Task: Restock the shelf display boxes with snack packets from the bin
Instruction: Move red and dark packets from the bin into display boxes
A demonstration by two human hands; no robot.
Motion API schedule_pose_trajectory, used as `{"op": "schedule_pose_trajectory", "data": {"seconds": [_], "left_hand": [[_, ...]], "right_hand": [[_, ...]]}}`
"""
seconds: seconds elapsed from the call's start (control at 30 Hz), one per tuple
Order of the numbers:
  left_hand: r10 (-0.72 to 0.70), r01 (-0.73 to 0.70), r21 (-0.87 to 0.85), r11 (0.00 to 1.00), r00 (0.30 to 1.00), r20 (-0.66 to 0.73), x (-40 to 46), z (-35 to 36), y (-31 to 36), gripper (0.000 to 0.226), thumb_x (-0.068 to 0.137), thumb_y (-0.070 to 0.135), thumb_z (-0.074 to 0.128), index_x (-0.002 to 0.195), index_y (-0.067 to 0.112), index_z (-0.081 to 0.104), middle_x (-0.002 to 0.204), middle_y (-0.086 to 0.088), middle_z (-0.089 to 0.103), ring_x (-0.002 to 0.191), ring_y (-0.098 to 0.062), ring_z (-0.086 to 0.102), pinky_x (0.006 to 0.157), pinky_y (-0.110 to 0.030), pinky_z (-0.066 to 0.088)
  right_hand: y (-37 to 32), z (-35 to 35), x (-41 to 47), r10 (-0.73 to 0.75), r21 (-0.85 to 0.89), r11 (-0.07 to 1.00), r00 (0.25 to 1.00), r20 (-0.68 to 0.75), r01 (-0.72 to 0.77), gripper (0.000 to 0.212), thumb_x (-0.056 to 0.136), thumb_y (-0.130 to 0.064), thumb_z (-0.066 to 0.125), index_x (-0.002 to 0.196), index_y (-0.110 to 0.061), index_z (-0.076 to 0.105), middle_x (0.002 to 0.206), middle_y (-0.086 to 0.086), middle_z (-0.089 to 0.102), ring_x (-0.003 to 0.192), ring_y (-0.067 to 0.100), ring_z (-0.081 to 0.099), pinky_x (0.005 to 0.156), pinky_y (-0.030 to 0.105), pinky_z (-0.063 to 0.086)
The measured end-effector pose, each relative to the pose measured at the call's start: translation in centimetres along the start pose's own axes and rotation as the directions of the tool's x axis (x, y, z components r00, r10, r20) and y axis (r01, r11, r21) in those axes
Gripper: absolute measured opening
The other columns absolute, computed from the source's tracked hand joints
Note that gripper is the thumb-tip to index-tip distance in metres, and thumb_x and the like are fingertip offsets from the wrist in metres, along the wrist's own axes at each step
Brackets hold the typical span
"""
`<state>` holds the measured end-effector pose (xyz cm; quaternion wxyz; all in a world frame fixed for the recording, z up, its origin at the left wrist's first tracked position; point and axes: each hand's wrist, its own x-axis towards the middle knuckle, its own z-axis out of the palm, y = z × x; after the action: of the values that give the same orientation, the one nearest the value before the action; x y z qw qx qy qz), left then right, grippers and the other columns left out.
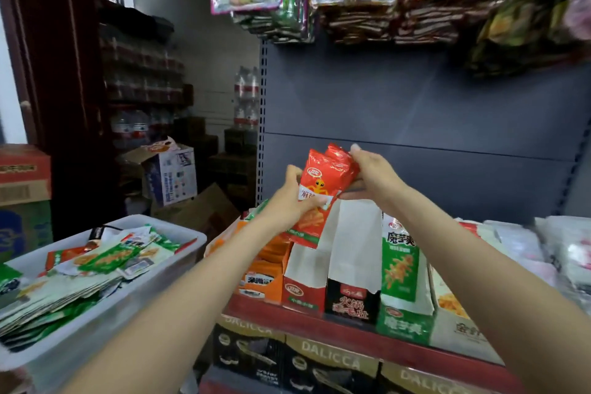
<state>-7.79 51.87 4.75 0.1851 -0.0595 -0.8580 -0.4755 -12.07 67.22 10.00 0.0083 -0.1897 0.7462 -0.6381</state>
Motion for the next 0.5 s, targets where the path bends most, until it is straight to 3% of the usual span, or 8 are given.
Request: {"op": "schedule_pose_trajectory", "data": {"seconds": [0.07,0.13,0.2,0.27,0.33,0.43,0.5], "left_hand": [[-0.024,0.024,0.004,1.0,0.999,-0.043,0.6,0.4,-0.3,0.056,0.084,0.041,0.065,0.117,0.022,0.024,0.104,0.006,0.057,0.089,-0.012,0.062,0.074,-0.023,0.049],[-0.027,0.027,-0.003,1.0,0.998,-0.061,0.9,0.9,-0.9,0.055,0.084,0.041,0.066,0.122,0.021,0.03,0.107,0.006,0.057,0.095,-0.014,0.062,0.079,-0.025,0.047],[-0.026,0.026,-0.001,1.0,0.999,-0.042,1.1,1.6,-1.8,0.044,0.084,0.041,0.065,0.117,0.021,0.044,0.108,0.005,0.061,0.097,-0.014,0.063,0.08,-0.025,0.048],[-0.034,0.034,-0.03,0.999,0.999,0.009,0.8,2.1,-2.6,0.033,0.085,0.039,0.065,0.11,0.023,0.052,0.105,0.005,0.065,0.094,-0.013,0.065,0.079,-0.024,0.051],[-0.042,0.048,-0.061,0.997,0.995,0.092,0.2,2.1,-3.2,0.03,0.084,0.035,0.067,0.109,0.024,0.055,0.104,0.005,0.066,0.094,-0.012,0.066,0.08,-0.024,0.053],[-0.061,0.074,-0.054,0.996,0.975,0.211,-0.5,1.7,-3.9,0.043,0.079,0.026,0.074,0.116,0.023,0.051,0.106,0.008,0.064,0.096,-0.007,0.064,0.078,-0.019,0.052],[-0.079,0.088,-0.035,0.996,0.976,0.204,-0.8,1.4,-4.3,0.054,0.078,0.017,0.075,0.124,0.019,0.047,0.109,0.006,0.06,0.1,-0.01,0.06,0.081,-0.021,0.05]], "right_hand": [[0.3,0.0,0.4,-0.032,-0.047,0.998,0.998,0.045,0.035,0.035,0.094,-0.047,0.047,0.105,-0.015,0.057,0.095,0.009,0.068,0.082,0.019,0.068,0.064,0.028,0.057],[1.4,0.0,0.6,-0.134,-0.182,0.972,0.988,0.082,0.146,0.032,0.084,-0.03,0.068,0.108,-0.014,0.055,0.102,0.006,0.067,0.088,0.015,0.067,0.07,0.026,0.057],[2.6,0.1,0.8,-0.177,-0.264,0.946,0.981,0.075,0.19,0.039,0.076,-0.017,0.077,0.108,-0.013,0.055,0.107,0.008,0.067,0.095,0.02,0.066,0.082,0.038,0.057],[3.6,0.3,0.7,-0.207,-0.328,0.918,0.975,0.078,0.221,0.037,0.076,-0.014,0.077,0.107,-0.014,0.055,0.107,0.008,0.067,0.097,0.023,0.066,0.086,0.045,0.055],[4.1,0.5,0.3,-0.242,-0.432,0.862,0.964,0.109,0.265,0.036,0.079,-0.015,0.074,0.11,-0.014,0.055,0.109,0.007,0.066,0.099,0.022,0.065,0.088,0.041,0.054],[4.8,1.0,-0.4,-0.304,-0.54,0.784,0.948,0.096,0.306,0.039,0.084,-0.016,0.069,0.12,-0.011,0.054,0.116,0.007,0.063,0.104,0.022,0.062,0.083,0.029,0.049],[4.8,1.0,-0.9,-0.304,-0.554,0.774,0.947,0.099,0.306,0.042,0.086,-0.016,0.067,0.124,-0.01,0.052,0.12,0.007,0.061,0.109,0.023,0.06,0.083,0.028,0.047]]}}
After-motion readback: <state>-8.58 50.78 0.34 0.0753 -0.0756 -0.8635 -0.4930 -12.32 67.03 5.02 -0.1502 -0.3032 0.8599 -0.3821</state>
